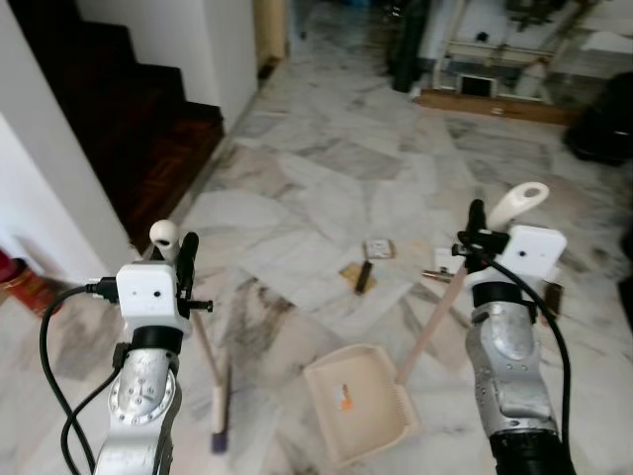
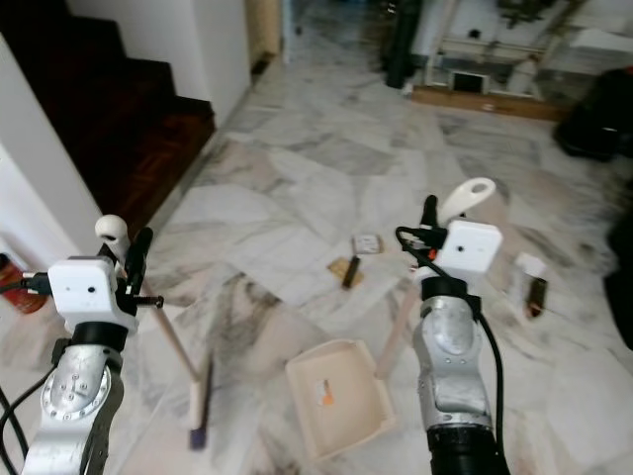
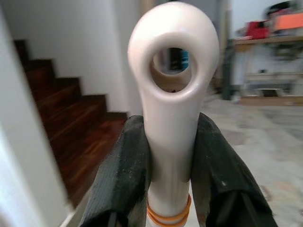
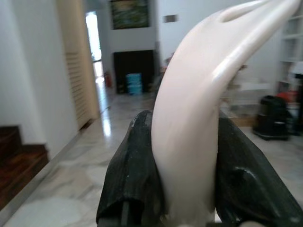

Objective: Sweep floor

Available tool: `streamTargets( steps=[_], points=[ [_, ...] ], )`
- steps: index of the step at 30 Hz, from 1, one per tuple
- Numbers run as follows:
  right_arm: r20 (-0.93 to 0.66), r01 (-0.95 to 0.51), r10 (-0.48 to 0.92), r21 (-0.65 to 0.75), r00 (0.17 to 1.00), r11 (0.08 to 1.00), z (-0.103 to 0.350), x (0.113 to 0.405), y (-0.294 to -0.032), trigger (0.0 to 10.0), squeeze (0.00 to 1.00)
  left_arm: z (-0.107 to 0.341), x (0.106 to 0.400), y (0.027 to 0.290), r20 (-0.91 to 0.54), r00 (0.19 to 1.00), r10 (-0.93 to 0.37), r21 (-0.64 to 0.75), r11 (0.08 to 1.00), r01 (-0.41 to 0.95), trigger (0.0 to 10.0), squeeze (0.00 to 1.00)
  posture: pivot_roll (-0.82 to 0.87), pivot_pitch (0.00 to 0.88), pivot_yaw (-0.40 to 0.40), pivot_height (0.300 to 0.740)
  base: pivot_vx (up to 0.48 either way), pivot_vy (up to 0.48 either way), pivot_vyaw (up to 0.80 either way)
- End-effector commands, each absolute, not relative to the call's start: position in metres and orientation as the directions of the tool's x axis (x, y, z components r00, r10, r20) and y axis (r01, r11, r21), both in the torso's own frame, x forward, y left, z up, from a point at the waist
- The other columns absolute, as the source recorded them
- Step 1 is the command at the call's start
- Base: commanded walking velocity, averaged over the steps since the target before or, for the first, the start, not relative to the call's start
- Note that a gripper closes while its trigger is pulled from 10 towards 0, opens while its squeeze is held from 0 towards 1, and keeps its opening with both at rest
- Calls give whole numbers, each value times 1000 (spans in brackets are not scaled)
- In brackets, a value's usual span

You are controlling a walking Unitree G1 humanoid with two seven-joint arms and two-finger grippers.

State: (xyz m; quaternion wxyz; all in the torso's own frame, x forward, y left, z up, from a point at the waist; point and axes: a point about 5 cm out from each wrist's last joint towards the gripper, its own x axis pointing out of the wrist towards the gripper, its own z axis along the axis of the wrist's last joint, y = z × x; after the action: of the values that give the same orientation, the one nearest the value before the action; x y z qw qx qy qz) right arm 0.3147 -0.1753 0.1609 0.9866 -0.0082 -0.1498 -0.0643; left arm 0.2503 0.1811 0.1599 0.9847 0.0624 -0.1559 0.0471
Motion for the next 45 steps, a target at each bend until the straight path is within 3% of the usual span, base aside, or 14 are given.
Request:
streamTargets(
  steps=[1,12,24,45],
  points=[
    [334,147,-150,33,931,989,170,313,-181,10000,0,170,250,176,365,930,46,125,987,-99,10000,0,7,53,12,740,0,0,-800],
    [343,147,-151,37,927,988,172,312,-180,10000,0,169,252,175,354,935,37,116,990,-83,10000,0,6,55,13,740,0,0,-767],
    [382,118,-113,10,917,993,179,307,-175,10000,0,171,255,174,355,934,50,109,990,-94,10000,0,-3,71,12,740,163,0,0],
    [375,92,-87,4,923,996,180,309,-168,10000,0,173,259,178,361,930,72,109,987,-119,10000,0,-9,119,10,740,378,0,165]
  ],
)
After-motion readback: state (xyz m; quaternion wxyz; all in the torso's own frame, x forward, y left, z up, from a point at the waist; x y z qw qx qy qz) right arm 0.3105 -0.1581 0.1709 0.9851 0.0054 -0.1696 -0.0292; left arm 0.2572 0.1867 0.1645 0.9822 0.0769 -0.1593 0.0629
